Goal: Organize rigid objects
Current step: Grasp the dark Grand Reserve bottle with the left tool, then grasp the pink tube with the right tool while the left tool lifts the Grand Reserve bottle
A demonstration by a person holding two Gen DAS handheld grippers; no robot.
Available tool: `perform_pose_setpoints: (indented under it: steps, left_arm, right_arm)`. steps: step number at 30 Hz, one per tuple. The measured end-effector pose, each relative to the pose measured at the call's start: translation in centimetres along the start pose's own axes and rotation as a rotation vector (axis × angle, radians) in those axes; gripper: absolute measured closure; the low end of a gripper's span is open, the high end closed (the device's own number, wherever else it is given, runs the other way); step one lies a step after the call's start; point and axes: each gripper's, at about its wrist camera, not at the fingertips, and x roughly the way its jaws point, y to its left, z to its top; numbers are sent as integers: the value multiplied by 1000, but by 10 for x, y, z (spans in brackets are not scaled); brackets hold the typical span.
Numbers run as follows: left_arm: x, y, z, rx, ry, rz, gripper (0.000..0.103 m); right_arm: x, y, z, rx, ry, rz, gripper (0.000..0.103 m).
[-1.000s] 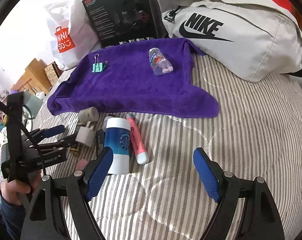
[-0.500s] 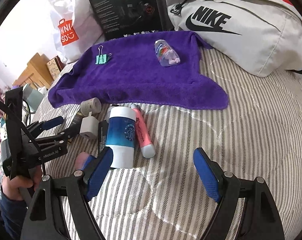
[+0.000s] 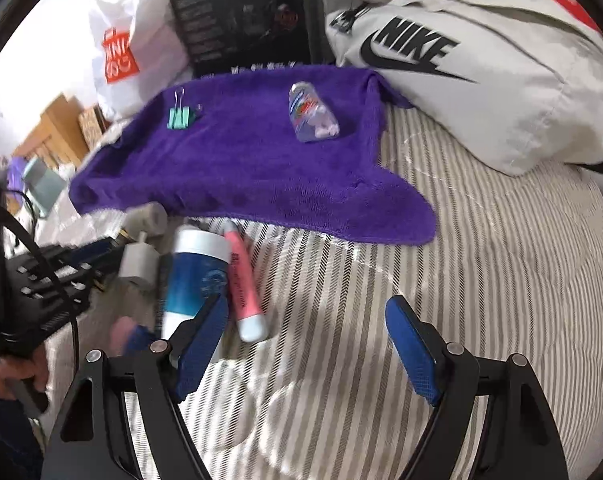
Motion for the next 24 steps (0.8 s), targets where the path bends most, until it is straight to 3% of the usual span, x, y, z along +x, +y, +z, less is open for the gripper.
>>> perform_pose_setpoints:
  steps: [6, 13, 17, 20, 24]
  left_arm:
    - [1, 1, 1, -11, 10, 0, 80]
    - [1, 0, 2, -11, 13, 2, 80]
    - [2, 0, 2, -11, 14, 6, 80]
    - [2, 0, 2, -10, 13, 5, 80]
    - [-1, 1, 1, -9, 24, 10, 80]
  right_arm:
    - [21, 11, 1, -93, 34, 17, 33]
    - [31, 26, 9, -183, -7, 1, 35]
    - [30, 35, 9, -242, -37, 19, 60]
    - [27, 41, 6, -276, -45, 40, 87]
    - [21, 28, 0, -205, -29, 68, 86]
